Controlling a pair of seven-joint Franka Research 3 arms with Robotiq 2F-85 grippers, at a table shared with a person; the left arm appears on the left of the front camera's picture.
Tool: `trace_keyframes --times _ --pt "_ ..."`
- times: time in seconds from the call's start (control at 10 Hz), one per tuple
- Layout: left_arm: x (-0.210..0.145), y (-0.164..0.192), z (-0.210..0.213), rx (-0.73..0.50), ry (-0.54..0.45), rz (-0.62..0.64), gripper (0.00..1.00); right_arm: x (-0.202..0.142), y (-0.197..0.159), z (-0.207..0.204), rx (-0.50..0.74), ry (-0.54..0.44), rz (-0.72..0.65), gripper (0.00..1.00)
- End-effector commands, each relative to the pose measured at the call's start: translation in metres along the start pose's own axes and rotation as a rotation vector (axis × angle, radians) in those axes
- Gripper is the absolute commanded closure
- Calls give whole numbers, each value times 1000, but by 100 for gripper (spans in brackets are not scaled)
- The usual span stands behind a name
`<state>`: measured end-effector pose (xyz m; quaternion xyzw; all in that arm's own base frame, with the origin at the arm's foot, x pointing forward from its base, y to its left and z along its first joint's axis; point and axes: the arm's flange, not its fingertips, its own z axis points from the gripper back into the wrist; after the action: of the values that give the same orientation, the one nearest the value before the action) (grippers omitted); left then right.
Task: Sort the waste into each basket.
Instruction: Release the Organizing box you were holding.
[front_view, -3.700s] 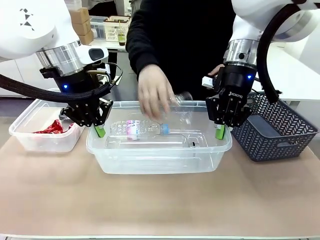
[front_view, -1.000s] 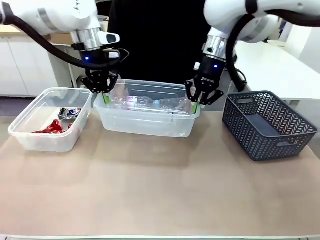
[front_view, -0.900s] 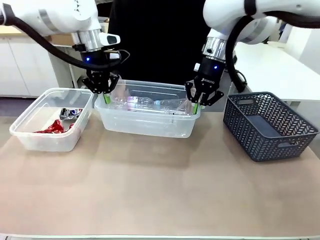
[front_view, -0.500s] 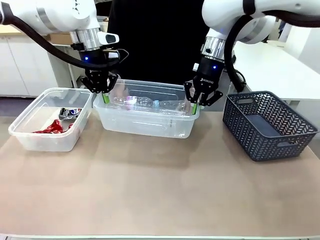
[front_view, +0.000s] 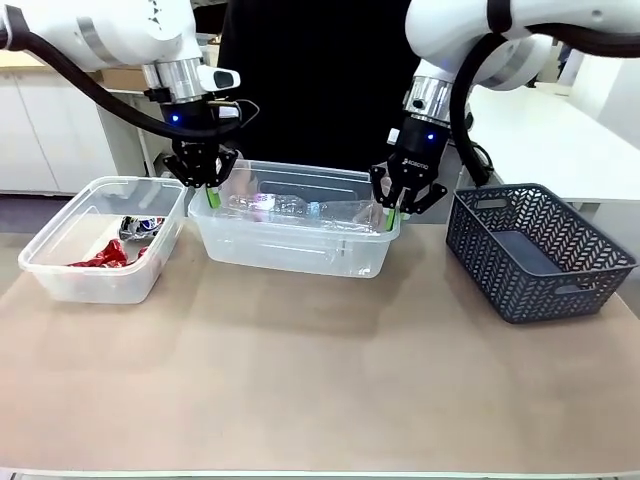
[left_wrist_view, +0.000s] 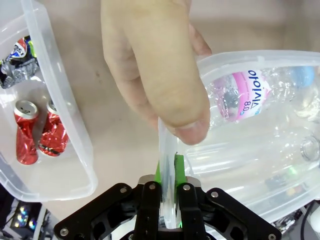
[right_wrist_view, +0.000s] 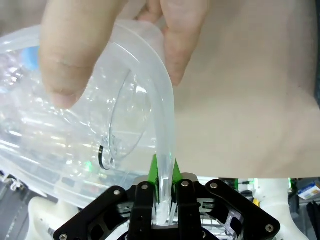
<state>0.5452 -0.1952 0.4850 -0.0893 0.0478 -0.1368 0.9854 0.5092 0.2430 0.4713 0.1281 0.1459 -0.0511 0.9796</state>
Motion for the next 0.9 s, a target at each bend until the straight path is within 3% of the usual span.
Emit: trace_keyframes --times 0.0,0.1,0.2,0.3,0.5,0.8 --pt "-5 -3 12 -21 -9 -44 36 -16 -15 15 112 -147 16 38" --pt "-12 0 19 -23 -13 -35 0 -19 -18 19 145 -219 19 0" --pt "-22 6 28 -28 -23 -26 32 -24 -21 27 181 -340 19 34" --pt "-37 12 41 -41 -55 -23 0 -33 -25 42 245 -462 21 0" --pt "-67 21 62 -102 -138 -70 0 -53 -36 68 308 -565 40 0" --pt "-93 25 67 -232 -244 -90 0 -59 -56 73 324 -518 80 0"
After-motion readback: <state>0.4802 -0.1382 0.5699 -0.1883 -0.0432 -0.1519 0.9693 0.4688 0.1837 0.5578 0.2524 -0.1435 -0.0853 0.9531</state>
